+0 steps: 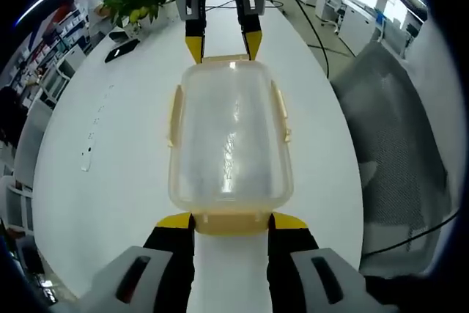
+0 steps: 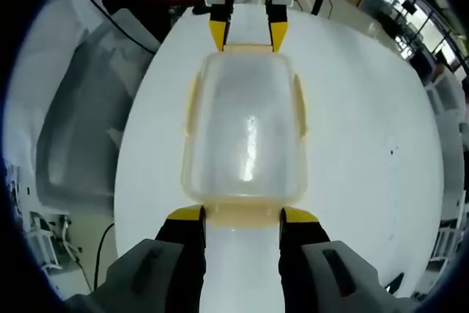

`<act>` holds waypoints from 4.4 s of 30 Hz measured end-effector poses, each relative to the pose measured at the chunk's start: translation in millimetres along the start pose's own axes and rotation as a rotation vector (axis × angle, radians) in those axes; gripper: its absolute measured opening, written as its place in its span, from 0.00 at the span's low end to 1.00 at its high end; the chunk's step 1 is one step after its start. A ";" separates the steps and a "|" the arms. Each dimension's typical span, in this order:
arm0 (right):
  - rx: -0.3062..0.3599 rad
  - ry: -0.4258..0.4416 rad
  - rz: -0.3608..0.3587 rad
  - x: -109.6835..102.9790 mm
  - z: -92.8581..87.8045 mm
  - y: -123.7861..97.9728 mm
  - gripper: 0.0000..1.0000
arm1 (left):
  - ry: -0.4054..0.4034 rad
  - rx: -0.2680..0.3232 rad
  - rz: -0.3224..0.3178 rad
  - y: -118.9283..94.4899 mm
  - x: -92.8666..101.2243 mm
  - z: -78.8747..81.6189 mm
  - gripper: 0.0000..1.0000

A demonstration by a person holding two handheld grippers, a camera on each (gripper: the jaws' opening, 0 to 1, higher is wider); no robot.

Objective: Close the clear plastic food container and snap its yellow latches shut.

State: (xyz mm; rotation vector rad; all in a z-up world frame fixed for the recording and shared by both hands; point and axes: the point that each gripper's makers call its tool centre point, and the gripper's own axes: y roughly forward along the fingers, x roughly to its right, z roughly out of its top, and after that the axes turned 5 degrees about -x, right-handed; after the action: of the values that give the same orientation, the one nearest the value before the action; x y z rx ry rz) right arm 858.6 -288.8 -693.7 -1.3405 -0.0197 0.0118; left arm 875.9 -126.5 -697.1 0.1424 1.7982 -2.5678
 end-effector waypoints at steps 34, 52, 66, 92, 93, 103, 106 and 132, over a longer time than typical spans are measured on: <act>-0.044 0.020 0.015 5.7 -33.5 16.1 0.35 | 0.019 -0.010 -0.010 34.7 -6.5 19.9 0.33; -0.040 0.039 0.022 6.2 -36.6 25.4 0.35 | 0.023 0.001 -0.004 37.7 -9.7 19.6 0.33; -0.035 0.032 0.029 8.0 -36.0 27.0 0.36 | 0.030 -0.003 -0.001 38.2 -10.4 17.9 0.33; -0.033 0.149 -0.007 4.5 -50.4 11.4 0.34 | -0.004 -0.007 0.031 21.7 -10.3 11.3 0.44; -0.027 0.153 -0.011 4.3 -48.4 9.6 0.34 | -0.017 -0.006 0.032 19.7 -10.5 12.1 0.43; 0.073 0.279 -0.146 9.6 -38.6 -1.0 0.34 | -0.211 0.048 0.120 0.9 -17.4 15.3 0.41; 0.102 0.315 -0.174 8.0 -36.8 -1.8 0.34 | -0.269 0.063 0.150 0.1 -18.2 14.2 0.40; 0.461 0.855 -0.315 12.4 -24.2 0.5 0.27 | -0.824 0.315 0.248 16.2 -12.6 25.2 0.34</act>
State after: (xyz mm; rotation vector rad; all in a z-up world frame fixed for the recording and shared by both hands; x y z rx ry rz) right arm 871.5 -312.0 -699.6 -0.7867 0.4677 -0.7771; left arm 887.5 -156.3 -702.8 -0.5673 1.0073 -2.2038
